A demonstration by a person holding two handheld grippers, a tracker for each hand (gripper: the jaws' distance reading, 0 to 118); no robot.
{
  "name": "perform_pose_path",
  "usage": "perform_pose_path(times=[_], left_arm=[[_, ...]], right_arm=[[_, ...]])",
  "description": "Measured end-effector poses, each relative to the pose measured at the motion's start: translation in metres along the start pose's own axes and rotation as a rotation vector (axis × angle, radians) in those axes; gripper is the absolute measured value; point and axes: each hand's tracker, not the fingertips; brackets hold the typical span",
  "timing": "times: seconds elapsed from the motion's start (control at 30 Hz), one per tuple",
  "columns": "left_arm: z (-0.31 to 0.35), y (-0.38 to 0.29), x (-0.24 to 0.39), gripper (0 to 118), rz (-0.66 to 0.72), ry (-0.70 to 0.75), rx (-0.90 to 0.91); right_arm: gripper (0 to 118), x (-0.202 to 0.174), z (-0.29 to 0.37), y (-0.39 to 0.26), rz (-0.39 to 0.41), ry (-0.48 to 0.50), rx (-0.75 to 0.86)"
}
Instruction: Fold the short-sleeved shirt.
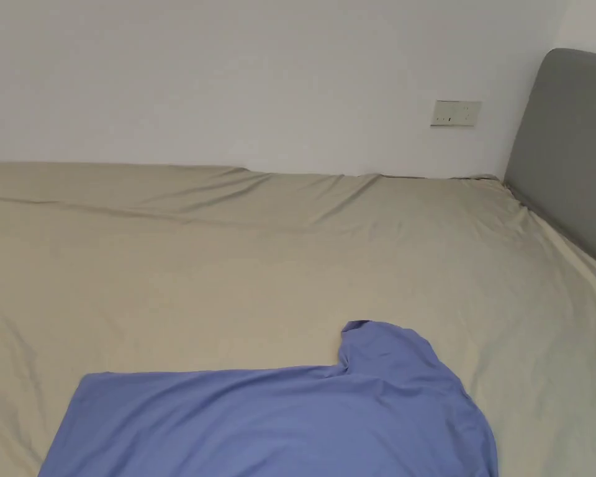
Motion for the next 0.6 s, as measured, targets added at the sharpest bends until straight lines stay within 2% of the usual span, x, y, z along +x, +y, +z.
perform_pose_path(times=[0.1, 0.17, 0.33, 0.5, 0.6], left_arm=[[0.021, 0.000, -0.002, 6, -0.010, -0.034, 0.029], [0.036, 0.002, -0.004, 6, 0.004, -0.066, 0.044], [0.063, -0.008, -0.005, 6, -0.017, -0.102, 0.053], [0.089, -0.039, -0.013, 6, -0.076, -0.062, 0.045], [0.098, -0.068, -0.028, 6, -0.010, -0.097, -0.004]], right_arm=[[24, 0.017, 0.025, 0.003, -0.119, 0.113, 0.031], [24, 0.026, 0.045, 0.002, -0.148, 0.146, 0.049], [24, 0.033, 0.078, -0.007, -0.121, 0.165, 0.046], [24, 0.032, 0.086, -0.034, -0.016, 0.100, -0.011], [23, 0.038, 0.086, -0.058, -0.045, 0.124, -0.060]])
